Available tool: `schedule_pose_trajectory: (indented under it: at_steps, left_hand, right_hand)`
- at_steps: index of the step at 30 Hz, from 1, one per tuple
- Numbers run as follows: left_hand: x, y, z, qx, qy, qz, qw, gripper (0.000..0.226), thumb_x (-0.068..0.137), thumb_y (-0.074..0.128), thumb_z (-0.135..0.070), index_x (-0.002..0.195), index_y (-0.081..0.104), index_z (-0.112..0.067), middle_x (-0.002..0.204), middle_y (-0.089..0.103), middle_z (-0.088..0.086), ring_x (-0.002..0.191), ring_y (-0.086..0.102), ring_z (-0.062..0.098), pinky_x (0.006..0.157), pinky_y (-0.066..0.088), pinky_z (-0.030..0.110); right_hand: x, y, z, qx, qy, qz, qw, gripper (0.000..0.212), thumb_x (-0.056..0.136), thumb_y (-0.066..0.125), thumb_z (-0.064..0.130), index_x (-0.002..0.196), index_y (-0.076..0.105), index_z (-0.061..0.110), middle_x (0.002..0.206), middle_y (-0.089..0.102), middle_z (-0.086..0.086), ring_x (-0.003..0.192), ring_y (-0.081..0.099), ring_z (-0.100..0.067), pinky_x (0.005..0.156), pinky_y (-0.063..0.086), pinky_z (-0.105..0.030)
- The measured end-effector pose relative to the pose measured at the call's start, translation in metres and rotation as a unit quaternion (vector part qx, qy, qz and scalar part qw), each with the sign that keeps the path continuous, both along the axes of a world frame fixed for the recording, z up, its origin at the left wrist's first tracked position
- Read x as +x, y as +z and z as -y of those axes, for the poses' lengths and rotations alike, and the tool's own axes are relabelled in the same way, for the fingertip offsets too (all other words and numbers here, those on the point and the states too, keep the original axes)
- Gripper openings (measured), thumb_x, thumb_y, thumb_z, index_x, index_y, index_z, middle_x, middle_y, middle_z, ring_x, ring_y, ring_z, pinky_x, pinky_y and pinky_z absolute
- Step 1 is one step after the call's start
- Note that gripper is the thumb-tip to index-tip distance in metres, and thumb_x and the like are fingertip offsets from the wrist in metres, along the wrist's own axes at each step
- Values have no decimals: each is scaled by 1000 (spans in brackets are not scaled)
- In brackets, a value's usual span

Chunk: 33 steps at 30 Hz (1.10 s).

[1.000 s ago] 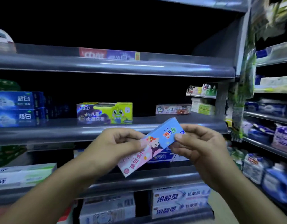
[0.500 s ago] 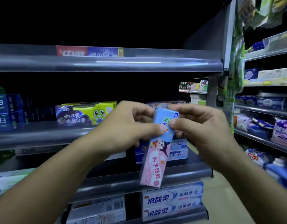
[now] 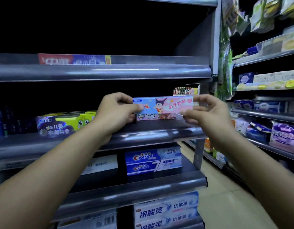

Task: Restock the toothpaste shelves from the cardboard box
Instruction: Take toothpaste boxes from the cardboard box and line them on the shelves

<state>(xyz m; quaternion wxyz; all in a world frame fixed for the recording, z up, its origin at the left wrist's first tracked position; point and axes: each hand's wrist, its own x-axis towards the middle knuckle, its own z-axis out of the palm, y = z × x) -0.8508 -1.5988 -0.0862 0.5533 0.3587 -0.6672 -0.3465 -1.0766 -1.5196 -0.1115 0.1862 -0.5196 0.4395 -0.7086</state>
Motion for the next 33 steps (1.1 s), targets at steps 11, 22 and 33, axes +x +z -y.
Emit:
schedule_pose_trajectory:
  at_steps: [11,22,33]
  left_hand:
    - [-30,9,39,-21,133,198,971,17,72,88,-21,75,71,-17,81,75,5,77,73,26,82,63,42]
    - [-22,5,40,6,104,198,975,9,68,88,-17,73,82,-14,75,78,6,81,75,30,85,62,47]
    - [14,-21,-15,-222,219,178,933,28,82,70,-37,106,78,-25,97,76,-9,99,70,8,93,53,28]
  right_hand:
    - [-20,10,60,103,-228,-285,925,27,78,73,10,101,74,25,89,72,0,85,65,-20,73,42,-25]
    - [-30,9,57,150,-218,-234,935,10,80,83,28,88,80,24,103,74,0,94,64,-19,80,47,-31]
    - [-1,-20,11,-21,-289,-230,929,33,83,66,35,112,75,24,94,73,9,88,67,-5,81,53,-19]
